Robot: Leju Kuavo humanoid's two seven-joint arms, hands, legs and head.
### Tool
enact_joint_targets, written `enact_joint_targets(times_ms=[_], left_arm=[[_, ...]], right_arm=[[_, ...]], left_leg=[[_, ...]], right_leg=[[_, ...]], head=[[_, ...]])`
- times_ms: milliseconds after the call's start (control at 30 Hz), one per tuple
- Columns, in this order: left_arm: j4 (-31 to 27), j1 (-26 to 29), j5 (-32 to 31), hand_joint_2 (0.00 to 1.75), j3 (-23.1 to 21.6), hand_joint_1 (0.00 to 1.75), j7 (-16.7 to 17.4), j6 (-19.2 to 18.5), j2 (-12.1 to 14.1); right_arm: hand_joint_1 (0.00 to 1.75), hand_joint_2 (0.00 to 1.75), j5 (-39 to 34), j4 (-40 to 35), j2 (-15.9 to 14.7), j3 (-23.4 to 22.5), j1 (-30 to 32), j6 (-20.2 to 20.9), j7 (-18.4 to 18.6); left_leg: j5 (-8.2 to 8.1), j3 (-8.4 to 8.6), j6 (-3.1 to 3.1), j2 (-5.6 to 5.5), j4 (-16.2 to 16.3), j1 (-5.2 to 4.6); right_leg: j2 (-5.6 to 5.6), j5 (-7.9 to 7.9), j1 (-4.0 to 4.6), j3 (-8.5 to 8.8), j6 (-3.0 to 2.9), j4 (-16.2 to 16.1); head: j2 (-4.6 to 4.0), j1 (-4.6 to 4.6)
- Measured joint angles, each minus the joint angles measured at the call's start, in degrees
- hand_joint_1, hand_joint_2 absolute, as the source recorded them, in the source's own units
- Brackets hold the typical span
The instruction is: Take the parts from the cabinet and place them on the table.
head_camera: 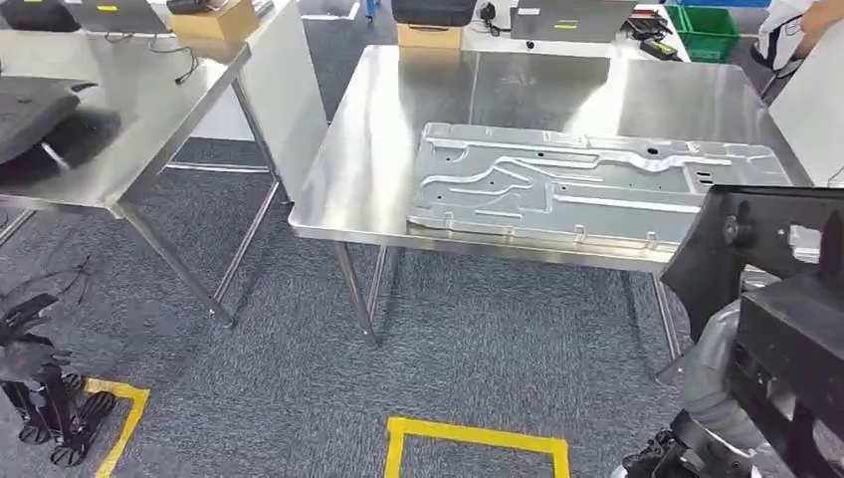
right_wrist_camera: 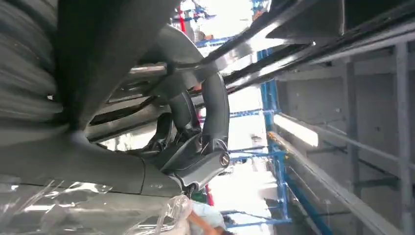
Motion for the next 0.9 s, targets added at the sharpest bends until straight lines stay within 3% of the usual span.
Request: enact_joint_targets(times_ms=[33, 67, 133, 167, 233, 267, 300, 333, 367, 400, 433, 467, 533, 567, 600, 667, 733, 767, 800, 833, 900], left_arm=[[0.00, -0.01, 0.00, 1.75, 0.00, 0.00, -0.09, -0.07, 0.04], [0.00, -0.02, 0.00, 1.75, 0.00, 0.00, -0.13, -0.11, 0.02], [0.00, -0.15, 0.00, 1.75, 0.00, 0.00, -0.26, -0.11, 0.04], [0.00, -0.24, 0.00, 1.75, -0.02, 0.00, -0.35, -0.13, 0.04], [0.00, -0.16, 0.15, 1.75, -0.02, 0.00, -0.48, -0.13, 0.04], [0.00, -0.40, 0.11, 1.75, 0.00, 0.00, -0.50, -0.22, 0.04], [0.00, -0.60, 0.09, 1.75, 0.00, 0.00, -0.44, -0.28, 0.02], [0.00, -0.60, 0.07, 1.75, -0.02, 0.00, -0.42, -0.37, 0.02], [0.00, -0.50, 0.04, 1.75, -0.02, 0.00, -0.42, -0.55, 0.02], [0.00, -0.47, -0.04, 1.75, -0.02, 0.00, -0.42, -0.81, 0.02], [0.02, -0.39, -0.07, 1.75, -0.02, 0.00, -0.35, -0.90, 0.11], [0.02, -0.23, -0.13, 1.75, -0.04, 0.00, -0.35, -0.92, 0.20], [0.02, -0.30, -0.24, 1.75, -0.04, 0.00, -0.37, -0.98, 0.22], [0.02, -0.14, -0.35, 1.75, -0.04, 0.00, -0.37, -0.98, 0.22], [0.02, -0.17, -0.44, 1.75, -0.07, 0.00, -0.37, -0.96, 0.15], [0.04, -0.29, -0.48, 1.75, -0.07, 0.00, -0.35, -0.94, 0.15], [0.02, -0.27, -0.70, 1.75, -0.15, 0.00, -0.35, -1.09, 0.09], [0.02, -0.08, -0.74, 1.75, -0.20, 0.00, -0.35, -1.11, 0.02], [0.04, 0.06, -0.74, 1.75, -0.20, 0.00, -0.37, -1.11, 0.00], [0.04, 0.05, -0.81, 1.75, -0.22, 0.00, -0.37, -1.11, -0.02], [0.04, 0.12, -0.87, 1.75, -0.41, 0.00, -0.37, -1.13, -0.04]], right_arm=[[1.75, 1.75, 0.02, -0.02, 0.00, -0.02, 0.13, 0.00, -0.07], [1.75, 1.75, 0.00, -0.02, 0.02, -0.02, 0.06, 0.00, -0.09], [1.75, 1.75, 0.02, -0.07, 0.13, -0.04, 0.08, 0.00, -0.24], [1.75, 1.75, 0.02, -0.07, 0.11, -0.04, 0.06, 0.00, -0.31], [1.75, 1.75, 0.02, -0.07, 0.13, -0.07, 0.11, 0.00, -0.35], [1.75, 1.75, 0.02, -0.07, 0.13, -0.07, 0.12, 0.00, -0.39], [1.75, 1.75, 0.02, -0.07, 0.13, -0.07, 0.13, 0.00, -0.39], [1.75, 1.75, 0.00, -0.07, 0.13, -0.07, 0.13, 0.00, -0.39], [1.75, 1.75, -0.02, -0.07, 0.13, -0.07, 0.11, 0.00, -0.39], [1.75, 1.75, -0.02, -0.07, 0.13, -0.07, 0.09, 0.00, -0.42], [1.75, 1.75, -0.04, -0.07, 0.15, -0.07, 0.08, 0.00, -0.42], [1.75, 1.75, -0.06, -0.04, 0.15, -0.04, 0.06, 0.00, -0.41], [1.75, 1.75, -0.09, -0.07, 0.20, -0.07, 0.03, 0.00, -0.44], [1.75, 1.75, -0.13, -0.07, 0.20, -0.09, 0.20, 0.00, -0.39], [1.75, 1.75, -0.13, -0.11, 0.22, -0.11, 0.17, 0.00, -0.42], [1.75, 1.75, -0.09, -0.11, 0.20, -0.13, -0.06, 0.00, -0.48], [1.75, 1.75, -0.11, -0.11, 0.20, -0.20, -0.07, 0.00, -0.39], [1.75, 1.75, -0.09, -0.11, 0.20, -0.22, 0.04, 0.00, -0.39], [1.75, 1.75, -0.11, -0.11, 0.20, -0.26, 0.08, 0.00, -0.39], [1.75, 1.75, -0.11, -0.11, 0.20, -0.31, 0.08, 0.00, -0.39], [1.75, 1.75, -0.09, -0.11, 0.20, -0.33, 0.08, 0.00, -0.39]], left_leg=[[0.46, 0.46, -0.42, 0.10, 0.75, 0.06], [0.37, 0.33, -0.46, 0.09, 1.17, 0.24], [0.21, -1.30, -0.77, 0.09, 4.98, 0.48], [-1.35, -5.23, -1.28, 0.07, 11.33, 0.60], [-6.02, -11.67, -1.80, 0.06, 20.15, 0.69], [-7.14, -13.45, -1.82, 0.06, 21.81, 0.68], [-6.59, -13.96, -1.70, 0.07, 20.91, 0.67], [-4.47, -13.37, -1.28, 0.06, 17.81, 0.50], [-1.03, -11.92, -0.56, 0.07, 12.86, 0.39], [2.79, -10.30, 0.42, 0.08, 7.68, 0.07], [6.58, -9.30, 1.84, -0.07, 3.57, -0.61], [4.89, -9.28, 1.90, -0.56, 3.87, -1.21], [4.45, -8.92, 1.91, -0.65, 3.26, -1.35], [5.11, -8.08, 2.77, -1.05, 1.91, -1.27], [5.28, -6.88, 3.11, -1.15, 1.50, -1.07], [5.25, -5.36, 3.22, -0.97, 0.91, -0.62], [4.60, -4.94, 3.30, -0.95, 0.93, -0.55], [4.17, -4.67, 3.21, -0.96, 0.96, -0.51], [3.73, -4.26, 3.06, -0.97, 0.97, -0.46], [3.25, -3.70, 2.89, -1.01, 0.98, -0.34], [1.74, -1.73, 2.23, -1.09, 1.01, 0.08]], right_leg=[[0.18, -0.22, -0.27, 0.04, -0.55, -0.10], [0.45, -0.42, -0.26, 0.48, -1.04, -0.08], [0.53, -0.88, -0.37, 1.19, -1.73, -0.16], [0.54, -1.34, -0.34, 1.54, -2.07, -0.16], [0.69, -2.17, -0.27, 2.21, -2.17, -0.16], [0.71, -2.61, -0.23, 2.73, -2.16, -0.16], [0.77, -3.12, -0.14, 3.46, -2.14, -0.16], [0.83, -3.63, 0.03, 4.26, -2.13, -0.17], [0.88, -4.14, 0.29, 5.14, -2.11, -0.22], [0.90, -4.61, 0.47, 5.91, -2.12, -0.27], [0.91, -4.97, 0.25, 6.21, -2.10, -0.42], [1.58, -5.32, 0.56, 6.61, -1.58, -0.65], [1.54, -5.73, 0.15, 6.80, -0.98, -1.17], [1.40, -3.04, 0.00, 6.30, -0.16, 2.04], [1.44, -3.35, 0.17, 6.56, 0.07, 2.31], [1.22, -6.18, 0.22, 5.87, -0.04, 5.33], [1.23, -10.75, 0.19, 0.74, 0.53, 13.87], [1.22, -12.20, 0.18, -1.89, 0.59, 17.36], [1.21, -12.09, 0.12, -3.41, 0.67, 18.39], [1.20, -10.76, 0.02, -3.71, 1.01, 17.03], [1.04, -4.74, -0.17, -1.24, 1.52, 7.99]], head=[[0.00, 0.07], [0.00, 0.07], [0.00, 0.04], [0.00, 0.00], [0.00, 0.02], [0.00, 0.04], [0.00, 0.02], [0.00, 0.02], [0.00, 0.04], [0.00, 0.02], [0.00, 0.07], [0.00, 0.35], [0.00, 0.11], [0.00, 0.09], [0.00, -0.33], [-0.02, -0.11], [0.00, 0.13], [0.00, 0.13], [0.00, 0.13], [0.00, 0.13], [0.00, 0.15]])
